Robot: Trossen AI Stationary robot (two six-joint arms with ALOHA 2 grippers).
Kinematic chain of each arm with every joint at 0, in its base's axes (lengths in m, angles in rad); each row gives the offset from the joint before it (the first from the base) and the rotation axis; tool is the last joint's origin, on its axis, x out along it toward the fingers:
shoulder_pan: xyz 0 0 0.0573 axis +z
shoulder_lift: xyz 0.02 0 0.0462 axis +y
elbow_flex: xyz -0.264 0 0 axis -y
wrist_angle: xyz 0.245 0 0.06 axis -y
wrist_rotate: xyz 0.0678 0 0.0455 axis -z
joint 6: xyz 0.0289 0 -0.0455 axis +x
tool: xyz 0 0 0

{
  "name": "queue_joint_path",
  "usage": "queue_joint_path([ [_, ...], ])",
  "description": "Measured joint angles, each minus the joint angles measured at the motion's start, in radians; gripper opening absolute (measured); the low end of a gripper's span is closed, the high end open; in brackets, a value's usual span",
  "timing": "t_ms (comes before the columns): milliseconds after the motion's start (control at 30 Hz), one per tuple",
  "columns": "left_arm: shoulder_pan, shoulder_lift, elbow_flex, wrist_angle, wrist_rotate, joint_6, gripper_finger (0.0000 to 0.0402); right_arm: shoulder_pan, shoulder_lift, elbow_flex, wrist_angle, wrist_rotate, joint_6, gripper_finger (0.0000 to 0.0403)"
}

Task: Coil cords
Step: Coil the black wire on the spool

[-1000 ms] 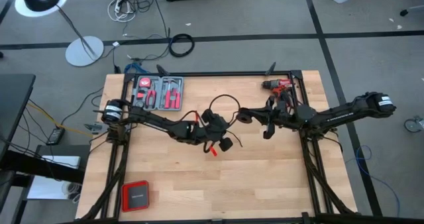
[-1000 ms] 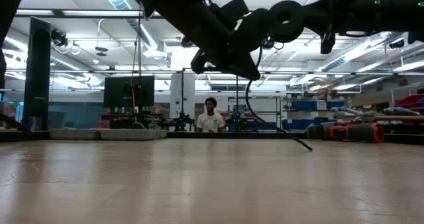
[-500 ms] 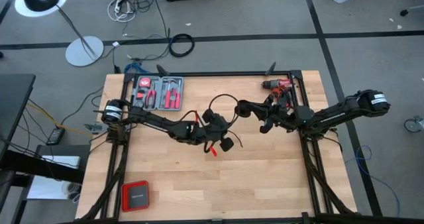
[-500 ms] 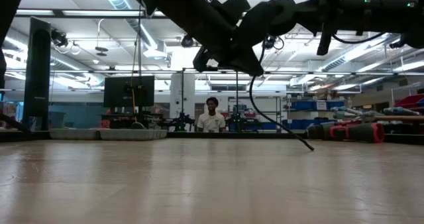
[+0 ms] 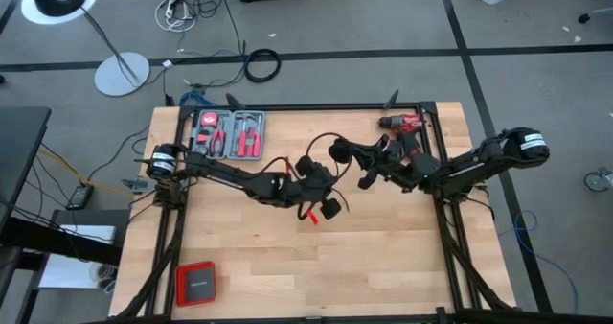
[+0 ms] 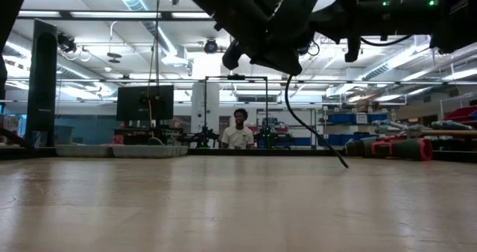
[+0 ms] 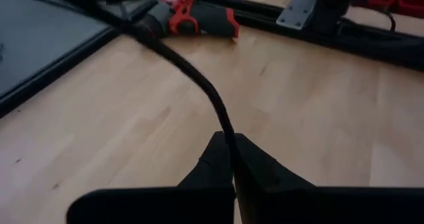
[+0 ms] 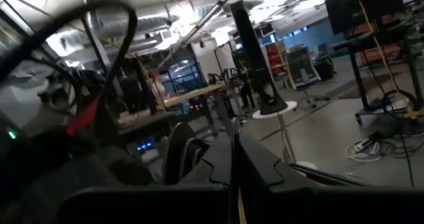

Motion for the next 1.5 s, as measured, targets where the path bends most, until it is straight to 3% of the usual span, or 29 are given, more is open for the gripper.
queue_joint_path([
  [333, 0.008, 0.000, 0.130, -0.210, 0.025, -0.021, 0.0000, 0.031, 0.089, 0.022, -0.034, 0.043, -0.024, 0.0005],
  [1000, 0.031, 0.000, 0.199, -0.315, 0.082, 0.005, 0.0001, 0.086, 0.097, 0.022, -0.164, 0.085, -0.156, 0.0005],
  [1500, 0.033, 0.002, 0.222, -0.304, 0.130, 0.009, 0.0001, 0.114, 0.046, 0.022, -0.326, 0.079, -0.218, 0.0004],
])
